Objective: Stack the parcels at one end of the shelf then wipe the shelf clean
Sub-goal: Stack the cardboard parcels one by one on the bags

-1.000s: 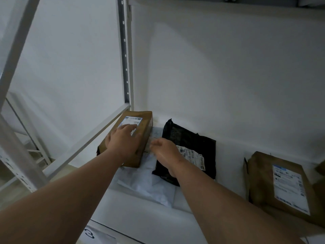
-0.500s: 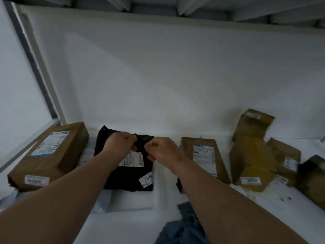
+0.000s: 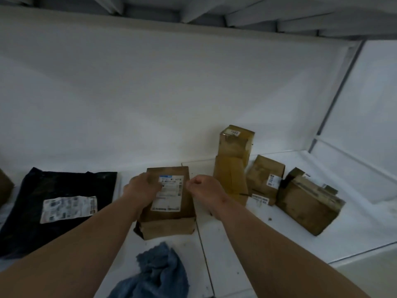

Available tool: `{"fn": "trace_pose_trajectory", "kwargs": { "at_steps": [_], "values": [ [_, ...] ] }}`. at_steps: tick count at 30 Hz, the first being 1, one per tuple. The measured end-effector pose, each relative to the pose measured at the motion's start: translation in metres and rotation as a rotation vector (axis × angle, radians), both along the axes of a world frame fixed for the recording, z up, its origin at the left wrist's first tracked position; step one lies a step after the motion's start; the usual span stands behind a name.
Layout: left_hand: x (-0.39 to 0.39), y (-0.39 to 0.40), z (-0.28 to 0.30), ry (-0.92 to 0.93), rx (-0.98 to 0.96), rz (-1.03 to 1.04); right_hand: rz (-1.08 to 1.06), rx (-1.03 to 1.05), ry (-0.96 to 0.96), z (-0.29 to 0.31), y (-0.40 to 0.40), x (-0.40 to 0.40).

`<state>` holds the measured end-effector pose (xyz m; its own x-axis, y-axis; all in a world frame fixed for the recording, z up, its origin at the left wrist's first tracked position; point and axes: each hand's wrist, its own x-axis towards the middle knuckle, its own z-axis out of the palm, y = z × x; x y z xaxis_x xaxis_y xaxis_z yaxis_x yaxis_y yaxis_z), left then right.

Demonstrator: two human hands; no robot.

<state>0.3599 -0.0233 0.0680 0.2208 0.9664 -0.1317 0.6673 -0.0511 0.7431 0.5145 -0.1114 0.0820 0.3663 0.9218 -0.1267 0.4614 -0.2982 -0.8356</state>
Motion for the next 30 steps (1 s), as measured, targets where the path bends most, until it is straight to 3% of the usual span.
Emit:
{"fn": "trace_pose_trajectory", "kwargs": {
  "at_steps": [7, 18, 25, 30],
  "values": [
    [-0.002, -0.005, -0.024, -0.22, -0.228, 0.247, 0.093, -0.205, 0.111, -0.012, -0.012, 0.014],
    [-0.018, -0.018, -0.038, -0.216, -0.345, 0.262, 0.061, -0.257, 0.288, -0.044, 0.002, -0.003],
    [-0.012, -0.032, -0.036, -0.507, -0.532, 0.371, -0.022, -0.219, 0.513, -0.044, -0.006, -0.005],
    [-0.015, -0.029, -0.023, -0.565, -0.463, 0.326, -0.075, -0.112, 0.573, -0.039, -0.001, -0.001]
  ]
}}
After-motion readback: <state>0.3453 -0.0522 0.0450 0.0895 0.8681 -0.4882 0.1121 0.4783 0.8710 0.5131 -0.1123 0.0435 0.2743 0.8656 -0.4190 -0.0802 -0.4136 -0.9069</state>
